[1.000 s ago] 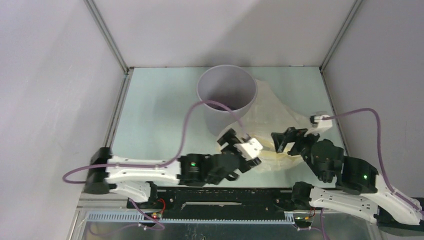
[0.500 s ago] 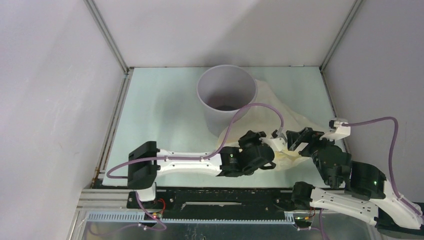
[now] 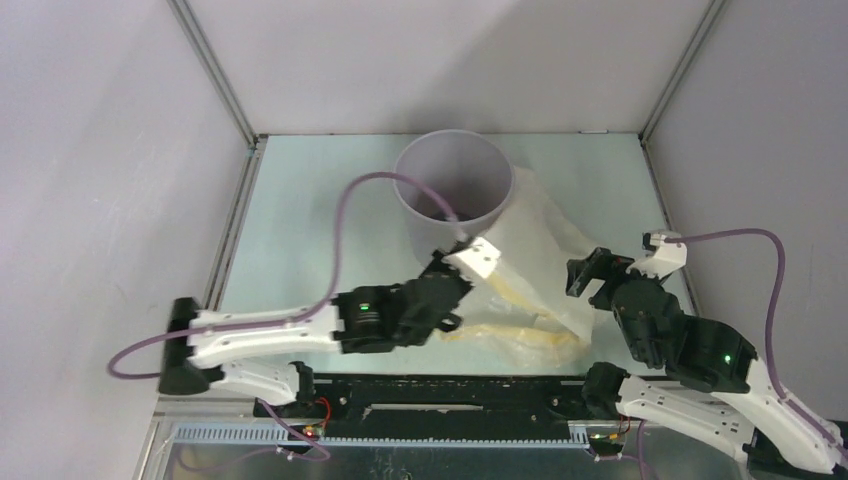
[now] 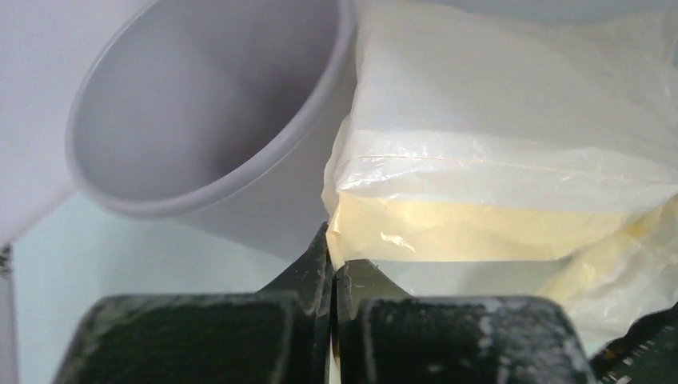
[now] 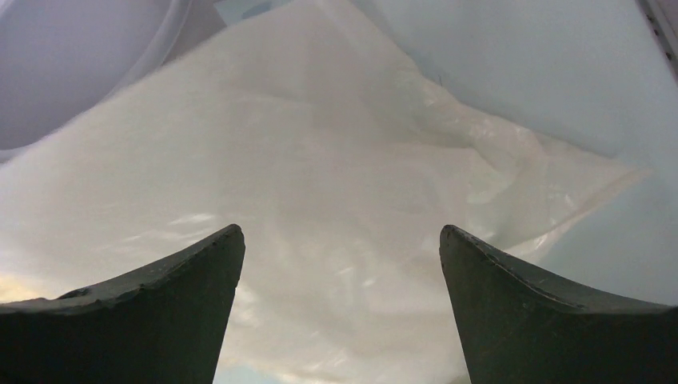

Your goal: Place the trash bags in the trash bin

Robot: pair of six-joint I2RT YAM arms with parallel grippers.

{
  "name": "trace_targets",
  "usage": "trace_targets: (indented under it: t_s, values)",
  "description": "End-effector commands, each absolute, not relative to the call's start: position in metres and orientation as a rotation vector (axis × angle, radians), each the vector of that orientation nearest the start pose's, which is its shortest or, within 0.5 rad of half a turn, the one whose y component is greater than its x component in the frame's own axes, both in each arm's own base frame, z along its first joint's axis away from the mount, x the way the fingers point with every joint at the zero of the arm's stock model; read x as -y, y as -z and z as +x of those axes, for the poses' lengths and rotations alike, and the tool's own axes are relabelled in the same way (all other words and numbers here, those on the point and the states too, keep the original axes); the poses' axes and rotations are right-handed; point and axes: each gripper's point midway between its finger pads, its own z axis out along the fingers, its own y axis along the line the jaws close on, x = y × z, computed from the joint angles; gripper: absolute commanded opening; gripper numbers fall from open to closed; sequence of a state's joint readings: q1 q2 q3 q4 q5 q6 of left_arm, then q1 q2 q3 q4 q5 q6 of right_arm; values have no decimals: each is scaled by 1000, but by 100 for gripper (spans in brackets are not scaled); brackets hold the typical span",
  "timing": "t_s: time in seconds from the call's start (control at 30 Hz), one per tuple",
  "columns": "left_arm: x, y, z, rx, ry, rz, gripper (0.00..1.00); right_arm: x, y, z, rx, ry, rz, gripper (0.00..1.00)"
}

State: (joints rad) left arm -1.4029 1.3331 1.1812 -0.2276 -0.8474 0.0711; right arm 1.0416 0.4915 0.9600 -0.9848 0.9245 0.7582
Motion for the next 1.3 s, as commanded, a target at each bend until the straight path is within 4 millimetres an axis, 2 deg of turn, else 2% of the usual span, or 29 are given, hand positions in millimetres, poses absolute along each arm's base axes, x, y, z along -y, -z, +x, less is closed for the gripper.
trace_targets:
  t_s: [0.0, 0.17, 0.33, 0.47, 0.53, 0.63, 0.87, 1.03, 1.13, 1.27]
  values:
    - [307, -297, 175, -1679, 338, 646, 0, -74, -272, 184, -1924, -304, 250, 95]
    - [251, -296, 172, -1701, 396, 526, 0, -86, -263, 198, -1995, -365, 252, 96]
    - [181, -296, 179, -1714, 374, 293, 0, -98, -249, 209, -2022, -450, 250, 96]
    - [128, -281, 186, -1745, 340, 59, 0, -109, -232, 216, -2055, -506, 230, 96]
    - [112, -270, 188, -1763, 311, -5, 0, -114, -222, 219, -2077, -525, 230, 96]
    - [102, -253, 191, -1794, 265, -57, 0, -120, -202, 221, -2123, -536, 226, 96]
    - [105, -223, 203, -1902, 133, -79, 0, -121, -154, 229, -2217, -488, 217, 97]
    - [84, -213, 208, -1908, 63, -197, 0, -114, -129, 235, -2285, -483, 253, 98]
    - [75, -206, 210, -1908, 95, -268, 0, -108, -113, 238, -2331, -443, 271, 98]
    - [77, -190, 214, -1911, 194, -318, 0, -103, -92, 242, -2396, -373, 288, 98]
